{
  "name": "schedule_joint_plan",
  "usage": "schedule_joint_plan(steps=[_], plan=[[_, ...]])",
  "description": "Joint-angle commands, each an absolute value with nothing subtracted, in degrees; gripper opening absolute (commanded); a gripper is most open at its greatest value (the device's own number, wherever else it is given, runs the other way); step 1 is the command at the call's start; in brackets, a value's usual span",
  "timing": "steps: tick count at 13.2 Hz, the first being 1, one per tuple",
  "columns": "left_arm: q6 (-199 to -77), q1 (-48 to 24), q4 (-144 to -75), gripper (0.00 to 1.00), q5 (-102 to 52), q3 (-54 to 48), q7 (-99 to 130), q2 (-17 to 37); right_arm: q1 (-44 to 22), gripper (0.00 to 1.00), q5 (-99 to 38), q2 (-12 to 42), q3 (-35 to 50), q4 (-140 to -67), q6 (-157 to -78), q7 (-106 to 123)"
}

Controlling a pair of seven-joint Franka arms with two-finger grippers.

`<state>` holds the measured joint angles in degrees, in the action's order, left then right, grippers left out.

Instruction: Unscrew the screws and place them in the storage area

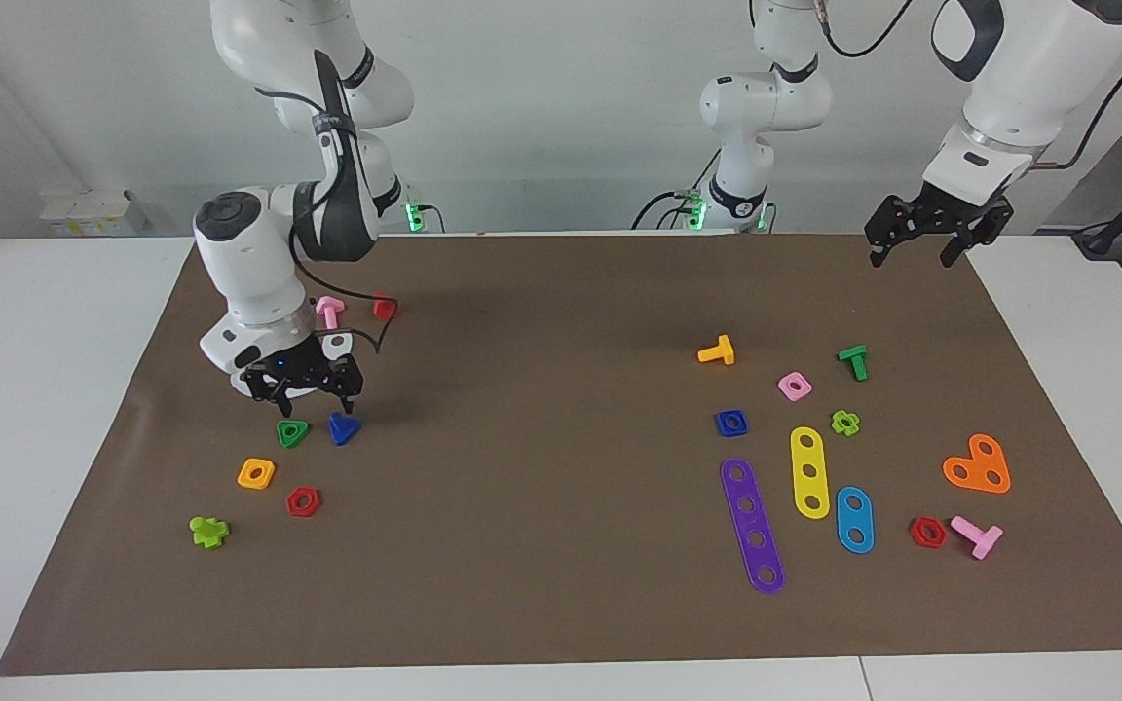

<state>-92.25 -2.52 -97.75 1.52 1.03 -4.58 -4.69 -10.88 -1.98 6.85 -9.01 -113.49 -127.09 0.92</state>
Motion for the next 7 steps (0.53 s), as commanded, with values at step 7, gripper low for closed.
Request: schedule_joint_plan(steps=[7], plan=[[-92.64, -2.29, -98.70, 1.00, 2.46, 0.88, -4.39, -5.71, -8.62, 1.00, 0.88, 1.23, -10.46, -85.81, -85.81, 0.88]])
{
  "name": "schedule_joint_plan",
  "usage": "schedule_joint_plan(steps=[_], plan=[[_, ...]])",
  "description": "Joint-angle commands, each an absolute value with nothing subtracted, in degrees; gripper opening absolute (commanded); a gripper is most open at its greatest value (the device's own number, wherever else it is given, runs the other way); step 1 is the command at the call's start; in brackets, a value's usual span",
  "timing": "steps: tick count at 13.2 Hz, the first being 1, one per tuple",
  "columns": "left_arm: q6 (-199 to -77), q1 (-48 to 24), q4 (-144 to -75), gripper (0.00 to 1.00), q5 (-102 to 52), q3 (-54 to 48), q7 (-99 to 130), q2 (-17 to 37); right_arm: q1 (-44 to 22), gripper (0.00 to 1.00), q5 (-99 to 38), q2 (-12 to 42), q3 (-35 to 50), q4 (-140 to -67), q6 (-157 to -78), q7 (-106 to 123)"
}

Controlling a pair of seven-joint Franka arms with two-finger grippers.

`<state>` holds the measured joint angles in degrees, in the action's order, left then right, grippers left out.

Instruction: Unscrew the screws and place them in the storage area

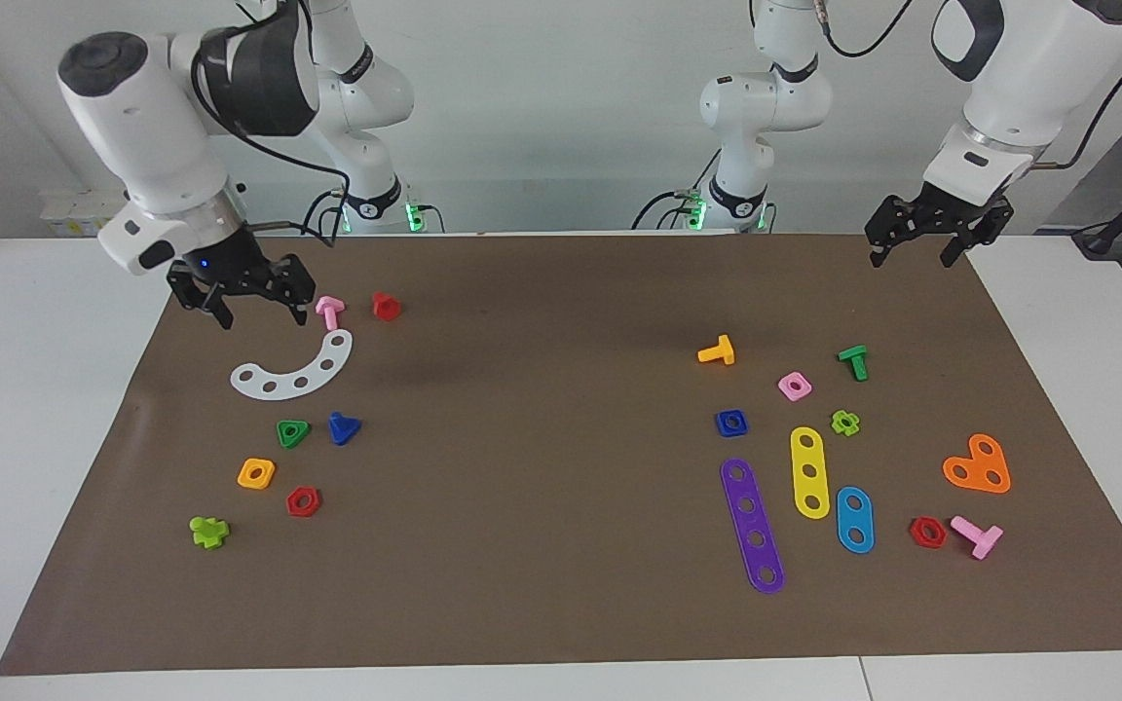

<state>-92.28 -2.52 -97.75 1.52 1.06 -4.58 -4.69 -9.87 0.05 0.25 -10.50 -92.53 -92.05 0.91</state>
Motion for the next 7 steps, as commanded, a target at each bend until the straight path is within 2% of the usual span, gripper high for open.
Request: schedule_joint_plan(steps=[1, 7], plan=[[-92.64, -2.29, -98.70, 1.00, 2.37, 0.97, -4.39, -5.71, -8.44, 1.00, 0.88, 1.14, -10.37, -85.52, -85.26, 1.66], [-92.37, -0.97, -98.35, 1.00, -3.95, 1.06, -4.31, -5.62, -8.53, 1.00, 1.23, -0.44, -10.20, -88.59, -85.61, 1.93]])
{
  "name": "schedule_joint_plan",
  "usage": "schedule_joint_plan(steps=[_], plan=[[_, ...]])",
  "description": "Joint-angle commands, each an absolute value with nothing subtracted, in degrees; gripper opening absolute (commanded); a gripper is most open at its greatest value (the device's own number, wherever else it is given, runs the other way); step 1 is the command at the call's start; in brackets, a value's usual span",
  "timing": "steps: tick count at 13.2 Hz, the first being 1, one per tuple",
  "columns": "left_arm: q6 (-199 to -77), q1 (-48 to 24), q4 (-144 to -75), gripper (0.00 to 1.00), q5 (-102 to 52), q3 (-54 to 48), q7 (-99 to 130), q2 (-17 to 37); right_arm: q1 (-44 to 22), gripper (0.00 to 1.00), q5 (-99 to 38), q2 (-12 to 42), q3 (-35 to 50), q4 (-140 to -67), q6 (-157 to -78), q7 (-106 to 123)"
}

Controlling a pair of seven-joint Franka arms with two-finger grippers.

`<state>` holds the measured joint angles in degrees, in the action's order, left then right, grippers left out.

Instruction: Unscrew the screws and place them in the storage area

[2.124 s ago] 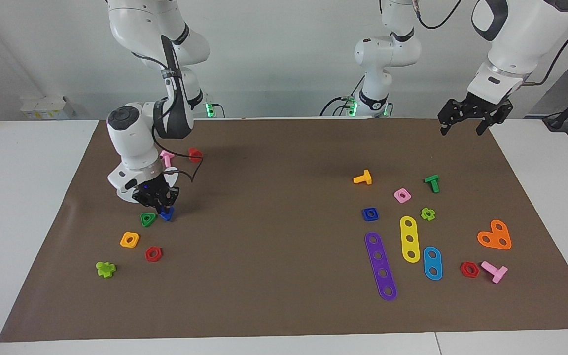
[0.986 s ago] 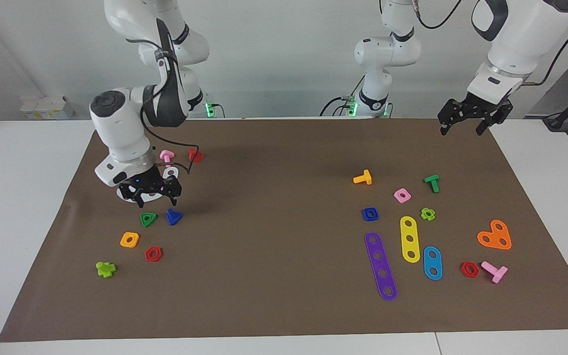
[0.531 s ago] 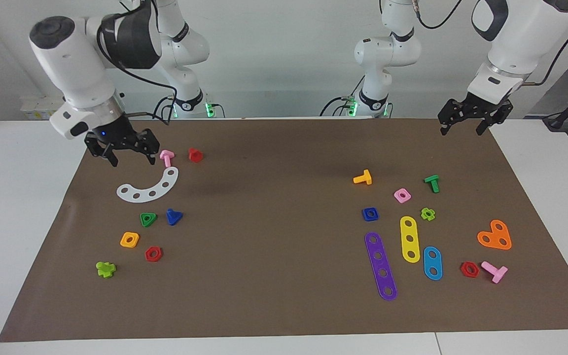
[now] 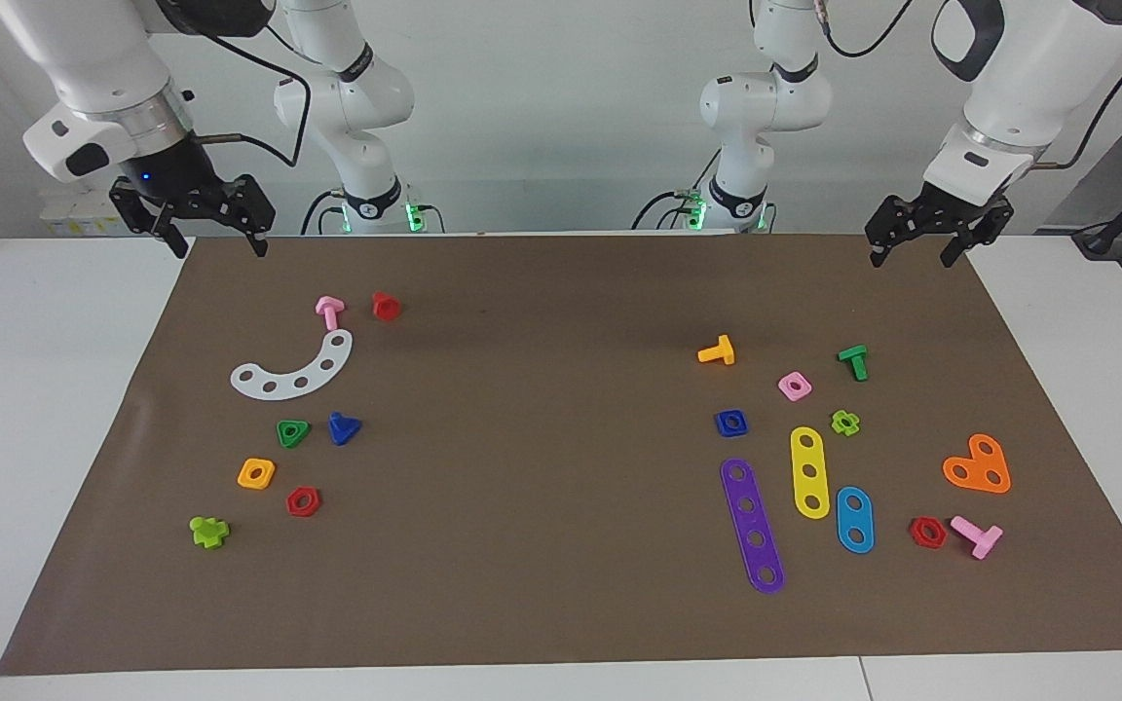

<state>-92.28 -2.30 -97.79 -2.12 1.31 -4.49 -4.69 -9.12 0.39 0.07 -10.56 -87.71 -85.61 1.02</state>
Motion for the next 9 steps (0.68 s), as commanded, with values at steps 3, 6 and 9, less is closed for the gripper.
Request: schedule_joint_plan(steps=[3, 6, 9], plan=[[-92.29, -0.97, -98.26, 1.00, -3.87, 0.97, -4.13, -5.54, -9.49, 1.00, 1.32, -0.88, -10.20, -89.21, -86.04, 1.58], [-91.85, -0.88, -98.26, 1.00, -3.78, 0.97, -4.04, -5.54, -9.49, 1.00, 1.23, -0.97, -10.11, -89.38, -85.96, 1.50], [-92.02, -0.88, -98.61, 1.00, -3.52, 0.97, -3.96, -5.71, -9.49, 1.00, 1.14, -0.97, -9.93, -89.30, -85.43, 0.88]])
